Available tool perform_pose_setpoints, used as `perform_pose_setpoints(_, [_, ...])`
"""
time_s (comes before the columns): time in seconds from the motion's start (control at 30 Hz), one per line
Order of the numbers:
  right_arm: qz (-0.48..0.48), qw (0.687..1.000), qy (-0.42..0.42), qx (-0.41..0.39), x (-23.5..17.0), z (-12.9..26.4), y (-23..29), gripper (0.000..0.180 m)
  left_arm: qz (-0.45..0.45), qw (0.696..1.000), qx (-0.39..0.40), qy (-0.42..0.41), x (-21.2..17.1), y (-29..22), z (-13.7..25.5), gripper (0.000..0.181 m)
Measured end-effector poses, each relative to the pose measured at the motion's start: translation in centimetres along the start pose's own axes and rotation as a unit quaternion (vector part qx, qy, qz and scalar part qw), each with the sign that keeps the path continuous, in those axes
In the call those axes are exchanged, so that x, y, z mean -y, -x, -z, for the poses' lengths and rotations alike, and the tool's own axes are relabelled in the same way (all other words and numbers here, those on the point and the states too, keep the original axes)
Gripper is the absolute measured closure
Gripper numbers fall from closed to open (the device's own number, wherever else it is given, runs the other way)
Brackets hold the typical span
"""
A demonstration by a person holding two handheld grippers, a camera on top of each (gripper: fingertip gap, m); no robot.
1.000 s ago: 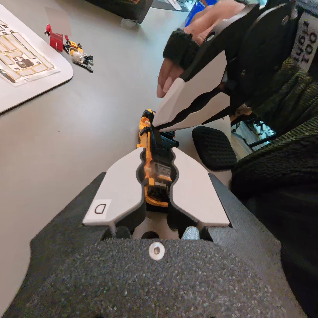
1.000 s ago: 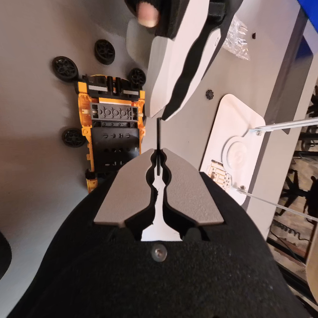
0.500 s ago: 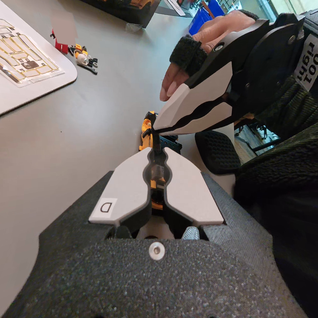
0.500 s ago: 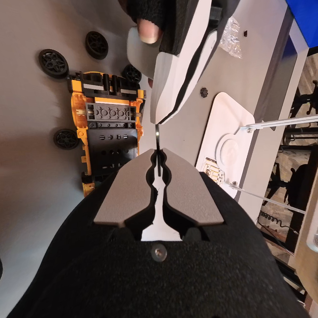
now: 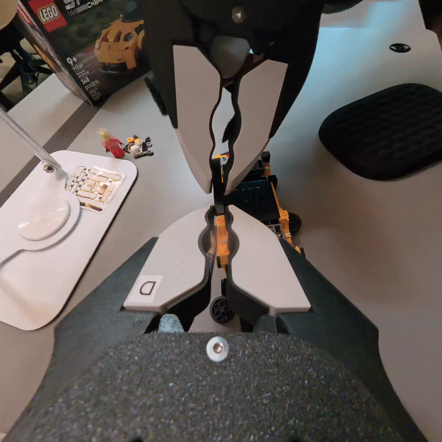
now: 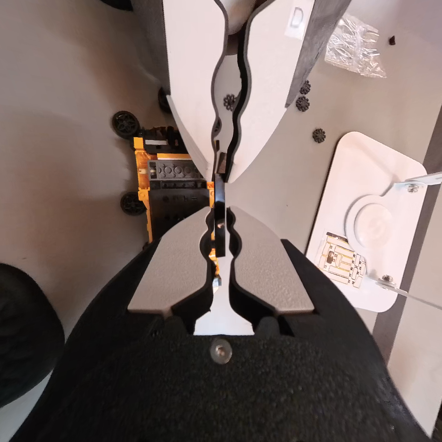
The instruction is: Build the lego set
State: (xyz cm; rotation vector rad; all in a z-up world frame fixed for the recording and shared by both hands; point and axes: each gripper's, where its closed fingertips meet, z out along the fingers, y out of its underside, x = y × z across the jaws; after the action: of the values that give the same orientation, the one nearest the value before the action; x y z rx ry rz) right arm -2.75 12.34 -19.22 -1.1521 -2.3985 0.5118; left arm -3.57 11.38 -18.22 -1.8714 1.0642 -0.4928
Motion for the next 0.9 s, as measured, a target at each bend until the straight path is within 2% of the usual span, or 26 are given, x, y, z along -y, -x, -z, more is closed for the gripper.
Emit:
perform_pose_setpoints(0.2, [-0.006, 1.0, -0.003, 0.016, 0.1, -0.2, 0.3, 0.172, -0.029, 1.0, 0.009, 0.003, 0.1, -0.3, -0.1, 0.173])
perform_pose_setpoints(0.3, [-0.017, 1.0, -0.004, 0.016, 0.0, -0.1, 0.2, 0.172, 0.0, 1.0, 0.002, -0.01, 0.4, -0.2, 0.0, 0.172])
perform_pose_setpoints(0.53, [-0.032, 0.999, 0.035, -0.007, -2.1, -0.2, -0.9, 0.172, 0.083, 0.995, -0.032, -0.035, 0.2, 0.2, 2.1, 0.132])
perform_pose_setpoints(0.67, [-0.047, 0.998, 0.048, -0.001, -2.9, -0.6, -0.9, 0.172, 0.109, 0.993, -0.046, -0.004, -1.7, -0.4, 2.8, 0.106])
perform_pose_setpoints(0.9, [-0.059, 0.997, 0.048, 0.017, -2.9, -1.0, -0.3, 0.172, 0.098, 0.994, -0.044, 0.031, -4.7, -1.8, 2.7, 0.094])
